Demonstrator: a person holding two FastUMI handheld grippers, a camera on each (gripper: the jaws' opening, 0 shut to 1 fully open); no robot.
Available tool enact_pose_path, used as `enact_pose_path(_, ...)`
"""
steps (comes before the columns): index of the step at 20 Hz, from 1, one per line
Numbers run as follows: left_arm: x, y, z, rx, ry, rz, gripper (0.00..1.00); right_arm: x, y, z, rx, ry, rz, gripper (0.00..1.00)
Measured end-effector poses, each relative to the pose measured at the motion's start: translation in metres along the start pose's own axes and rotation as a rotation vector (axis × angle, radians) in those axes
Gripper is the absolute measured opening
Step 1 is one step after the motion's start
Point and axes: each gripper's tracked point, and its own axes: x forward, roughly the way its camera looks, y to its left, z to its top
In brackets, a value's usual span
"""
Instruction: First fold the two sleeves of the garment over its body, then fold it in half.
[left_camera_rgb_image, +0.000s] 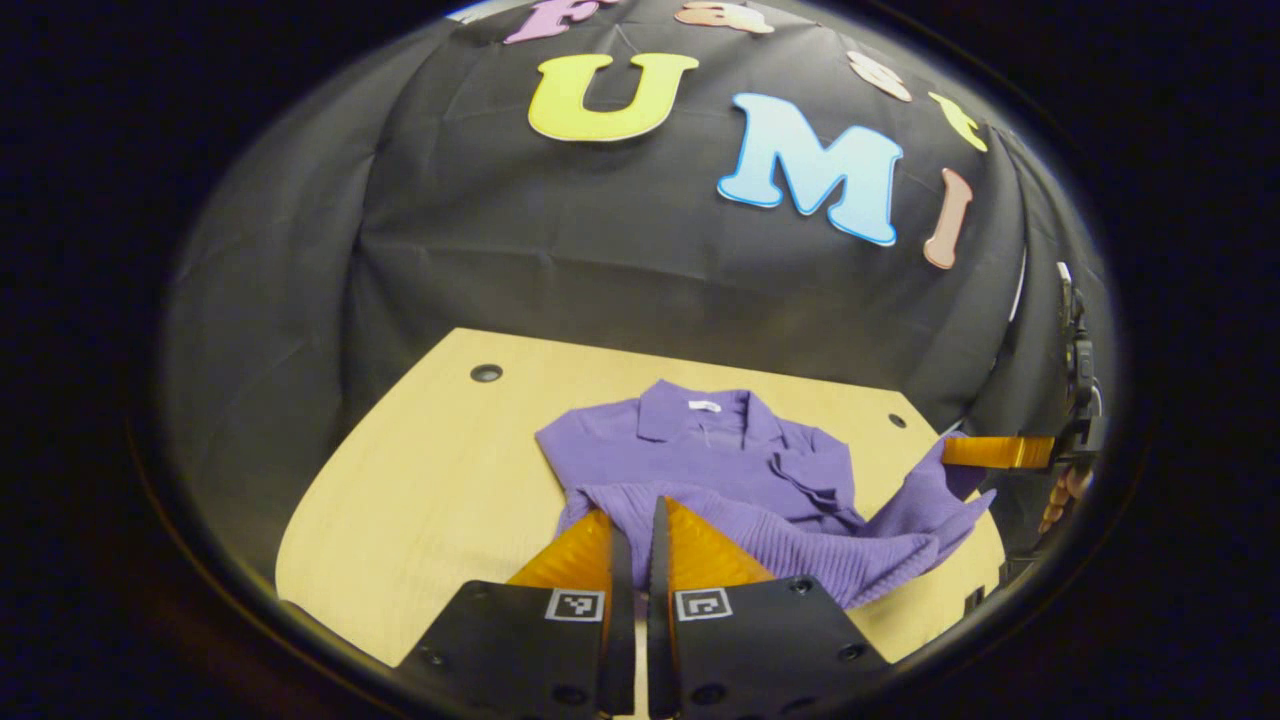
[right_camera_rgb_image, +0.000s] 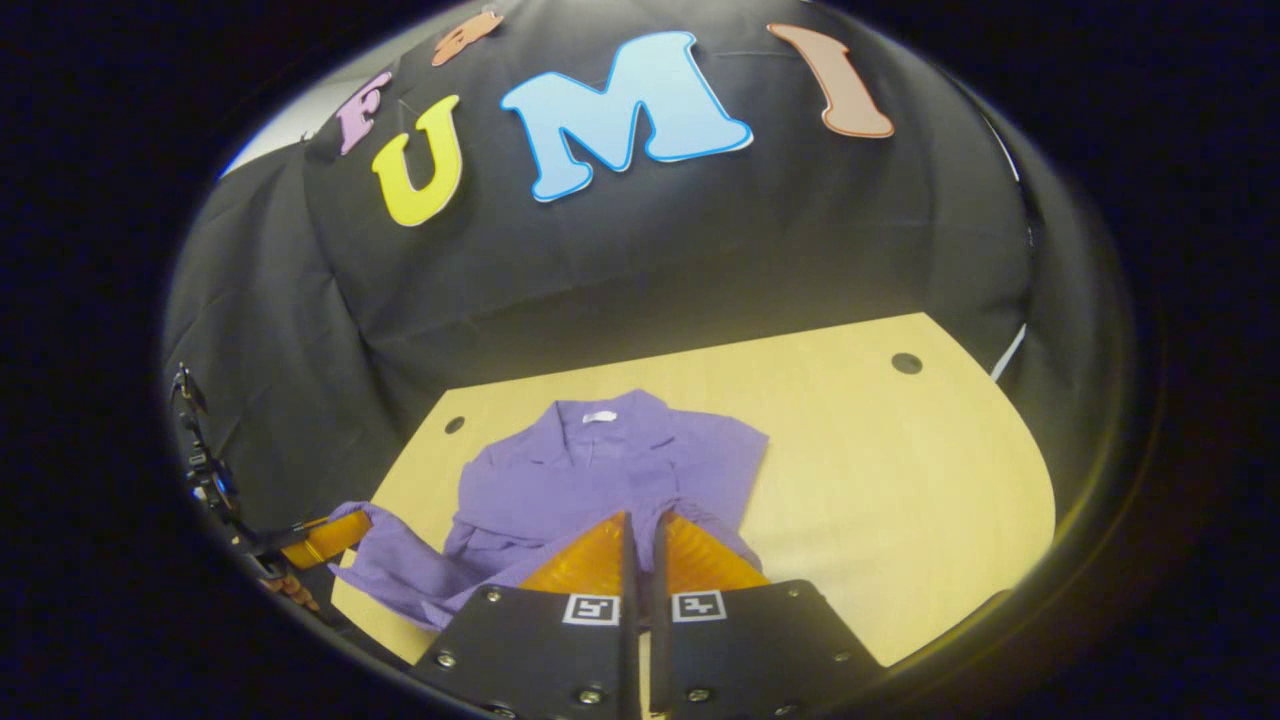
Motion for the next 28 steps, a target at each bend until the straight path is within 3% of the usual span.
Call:
enact_pose_path(9, 0.107, 0.003, 0.063, 0.058, -0.044, 0.071, 0.11, 0.094, -0.028, 0.054, 0.0, 0.032, 0.034, 0.04)
enact_pose_path(17, 0.214, 0.009, 0.079, 0.095, -0.05, 0.116, 0.11, 0.186, -0.067, 0.063, 0.055, 0.073, -0.012, 0.04)
enact_pose_path(22, 0.251, 0.007, 0.07, 0.131, -0.045, 0.132, 0.11, 0.219, -0.076, 0.059, 0.021, 0.067, -0.051, 0.04)
enact_pose_path(25, 0.263, 0.008, 0.065, 0.103, -0.057, 0.147, 0.11, 0.232, -0.082, 0.05, -0.012, 0.075, -0.083, 0.04)
enact_pose_path(27, 0.263, 0.005, 0.064, 0.095, -0.063, 0.15, 0.14, 0.233, -0.083, 0.048, -0.038, 0.076, -0.097, 0.06)
enact_pose_path(28, 0.263, 0.001, 0.065, 0.1, -0.06, 0.145, 0.21, 0.231, -0.083, 0.05, -0.051, 0.076, -0.099, 0.08)
